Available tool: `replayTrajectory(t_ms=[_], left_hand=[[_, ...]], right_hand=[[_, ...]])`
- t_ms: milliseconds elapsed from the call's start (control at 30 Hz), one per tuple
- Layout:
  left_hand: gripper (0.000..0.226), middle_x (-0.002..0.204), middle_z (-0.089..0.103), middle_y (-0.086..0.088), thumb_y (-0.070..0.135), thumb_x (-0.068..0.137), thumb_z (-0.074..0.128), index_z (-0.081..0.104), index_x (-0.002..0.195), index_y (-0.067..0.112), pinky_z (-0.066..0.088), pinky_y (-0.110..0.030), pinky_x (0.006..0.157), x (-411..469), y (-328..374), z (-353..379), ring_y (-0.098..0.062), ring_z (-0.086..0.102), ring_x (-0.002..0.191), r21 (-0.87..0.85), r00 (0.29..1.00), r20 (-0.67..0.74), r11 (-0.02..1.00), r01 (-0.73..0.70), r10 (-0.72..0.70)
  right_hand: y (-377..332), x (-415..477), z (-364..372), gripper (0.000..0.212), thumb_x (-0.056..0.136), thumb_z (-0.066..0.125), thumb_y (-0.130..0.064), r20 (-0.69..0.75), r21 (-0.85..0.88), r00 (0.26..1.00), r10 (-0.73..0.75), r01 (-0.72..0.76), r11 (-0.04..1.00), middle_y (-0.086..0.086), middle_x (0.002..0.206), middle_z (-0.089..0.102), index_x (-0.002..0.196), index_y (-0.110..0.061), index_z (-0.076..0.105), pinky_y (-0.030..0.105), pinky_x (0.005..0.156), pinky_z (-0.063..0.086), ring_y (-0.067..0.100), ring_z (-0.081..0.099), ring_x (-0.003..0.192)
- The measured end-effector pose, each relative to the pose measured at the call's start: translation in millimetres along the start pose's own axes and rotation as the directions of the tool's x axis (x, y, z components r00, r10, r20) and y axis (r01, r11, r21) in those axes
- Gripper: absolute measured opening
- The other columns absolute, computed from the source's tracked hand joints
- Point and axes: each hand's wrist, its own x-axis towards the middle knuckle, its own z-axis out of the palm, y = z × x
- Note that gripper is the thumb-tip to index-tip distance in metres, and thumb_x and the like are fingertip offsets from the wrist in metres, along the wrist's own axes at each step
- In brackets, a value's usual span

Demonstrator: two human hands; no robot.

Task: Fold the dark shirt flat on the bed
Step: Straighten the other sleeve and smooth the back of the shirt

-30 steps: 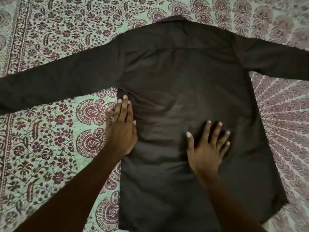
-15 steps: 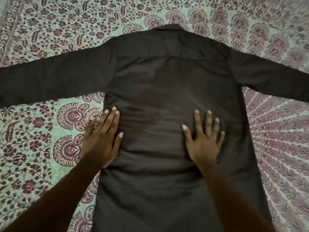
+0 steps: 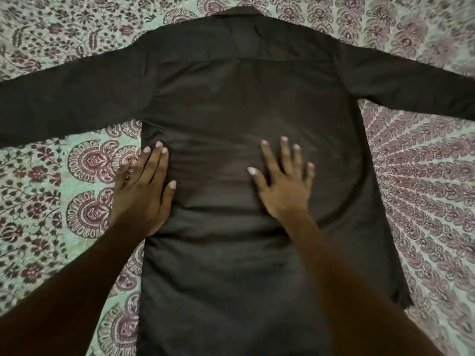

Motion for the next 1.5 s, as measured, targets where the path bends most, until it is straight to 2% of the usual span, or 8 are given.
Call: replayTrajectory(t_ms=[233,333,467,767,933,1133,1433,1500], left_hand=[[0.078,0.177,0.009,-0.003,0.060,0.102,0.026,0.017,0.167,0.017,0.016,-0.057,0.127,-38,32,-14,-0.024,0.012,0.163,-0.068,0.996,0.077,0.997,-0.032,0.037],[0.088,0.177,0.007,-0.006,0.068,0.099,0.031,0.014,0.168,0.017,0.016,-0.056,0.128,-107,52,-8,-0.026,0.014,0.162,-0.028,0.970,0.123,0.978,-0.208,0.210],[0.096,0.177,0.003,-0.005,0.072,0.096,0.039,0.011,0.168,0.015,0.021,-0.057,0.126,-179,49,-3,-0.025,0.008,0.163,-0.016,0.976,0.183,0.993,-0.120,0.121],[0.104,0.177,-0.002,-0.006,0.078,0.092,0.040,0.014,0.167,0.010,0.014,-0.058,0.128,-210,56,-22,-0.027,0.002,0.164,-0.056,0.972,0.187,0.990,-0.131,0.139],[0.097,0.177,0.002,-0.008,0.070,0.096,0.038,0.011,0.167,0.011,0.015,-0.053,0.129,-151,66,-15,-0.028,0.006,0.163,-0.087,0.984,0.108,0.987,-0.136,0.145],[0.107,0.176,0.000,-0.011,0.079,0.091,0.032,0.004,0.167,0.009,0.013,-0.055,0.129,-161,60,4,-0.029,0.005,0.163,-0.018,0.988,0.131,0.997,-0.078,0.079],[0.111,0.175,-0.008,-0.018,0.084,0.086,0.040,0.012,0.168,0.014,0.010,-0.065,0.127,-174,66,-14,-0.043,-0.004,0.161,-0.023,0.978,0.201,0.999,-0.049,0.052],[0.110,0.175,-0.008,-0.017,0.084,0.088,0.037,0.011,0.167,0.012,0.007,-0.064,0.128,-168,79,-16,-0.042,-0.005,0.161,-0.034,0.979,0.186,0.997,-0.074,0.079]], right_hand=[[75,-82,-12,0.093,0.090,0.018,-0.085,-0.021,0.111,0.888,0.459,-0.454,0.884,0.012,0.175,0.001,0.166,-0.031,0.014,0.063,0.126,0.004,0.043,-0.004,0.159],[9,-92,0,0.084,0.099,0.034,-0.071,-0.132,0.093,0.980,0.152,-0.140,0.986,0.015,0.174,0.005,0.165,-0.020,0.025,0.062,0.125,0.008,0.046,0.000,0.159],[-47,-134,17,0.072,0.102,0.030,-0.070,0.023,0.020,0.969,-0.244,0.244,0.970,-0.001,0.175,-0.006,0.165,-0.039,0.013,0.058,0.128,0.005,0.029,-0.008,0.162],[29,-250,0,0.085,0.093,0.018,-0.082,0.090,0.036,0.928,0.362,-0.367,0.930,0.004,0.175,-0.001,0.165,-0.039,0.004,0.067,0.125,0.009,0.039,-0.004,0.160],[-48,-176,1,0.068,0.106,0.033,-0.053,-0.082,0.066,0.997,-0.011,0.017,0.998,0.006,0.175,0.003,0.165,-0.020,0.023,0.057,0.127,0.005,0.034,-0.002,0.161],[-105,-95,26,0.059,0.107,0.032,-0.050,0.038,0.065,0.938,-0.345,0.342,0.938,-0.002,0.175,0.007,0.164,-0.037,0.023,0.055,0.127,0.014,0.024,0.002,0.162],[74,-237,-11,0.071,0.093,0.013,-0.080,0.127,0.017,0.952,0.279,-0.284,0.959,-0.008,0.173,-0.017,0.159,-0.057,-0.005,0.065,0.125,0.008,0.032,-0.013,0.160],[86,-227,-17,0.075,0.095,0.016,-0.077,0.101,0.002,0.961,0.256,-0.258,0.966,-0.006,0.174,-0.017,0.163,-0.049,0.001,0.067,0.125,0.004,0.034,-0.016,0.160]])
